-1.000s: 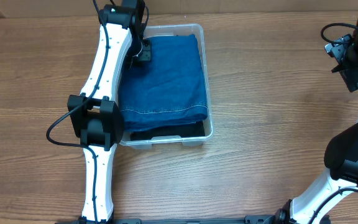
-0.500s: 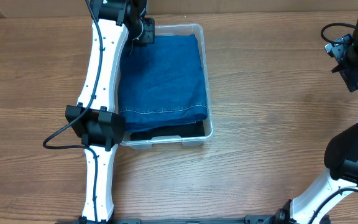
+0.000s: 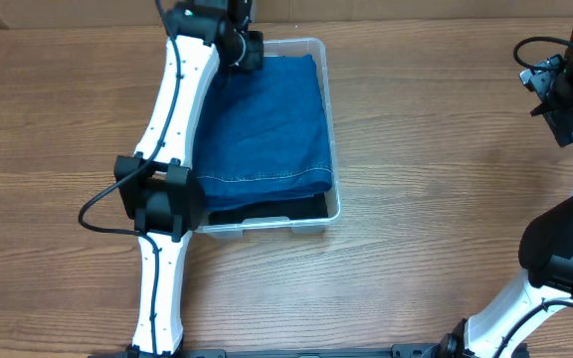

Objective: Pack container

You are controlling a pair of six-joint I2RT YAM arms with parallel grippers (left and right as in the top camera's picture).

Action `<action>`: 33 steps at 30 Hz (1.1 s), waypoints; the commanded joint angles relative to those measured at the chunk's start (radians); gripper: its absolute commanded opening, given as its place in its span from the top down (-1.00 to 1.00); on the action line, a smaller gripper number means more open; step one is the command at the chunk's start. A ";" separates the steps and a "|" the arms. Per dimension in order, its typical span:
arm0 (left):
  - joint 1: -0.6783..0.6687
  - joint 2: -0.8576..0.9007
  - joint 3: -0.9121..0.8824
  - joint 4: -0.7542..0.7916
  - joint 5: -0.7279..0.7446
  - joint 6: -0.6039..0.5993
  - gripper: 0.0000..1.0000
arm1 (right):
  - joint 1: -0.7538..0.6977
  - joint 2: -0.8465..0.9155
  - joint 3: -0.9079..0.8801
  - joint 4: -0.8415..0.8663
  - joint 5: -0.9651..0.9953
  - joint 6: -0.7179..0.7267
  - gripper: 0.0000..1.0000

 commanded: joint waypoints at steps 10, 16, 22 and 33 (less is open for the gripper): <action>-0.068 0.003 -0.137 0.119 0.040 0.023 0.92 | -0.001 0.000 0.001 0.003 0.008 0.004 -1.00; -0.059 -0.032 0.027 -0.008 0.050 0.044 0.92 | -0.001 0.000 0.001 0.003 0.008 0.004 -1.00; -0.059 -0.135 0.201 -0.248 0.055 0.044 0.92 | -0.001 0.000 0.001 0.003 0.008 0.004 -1.00; -0.058 -0.249 0.138 -0.553 0.076 0.011 0.92 | -0.001 0.000 0.001 0.003 0.008 0.004 -1.00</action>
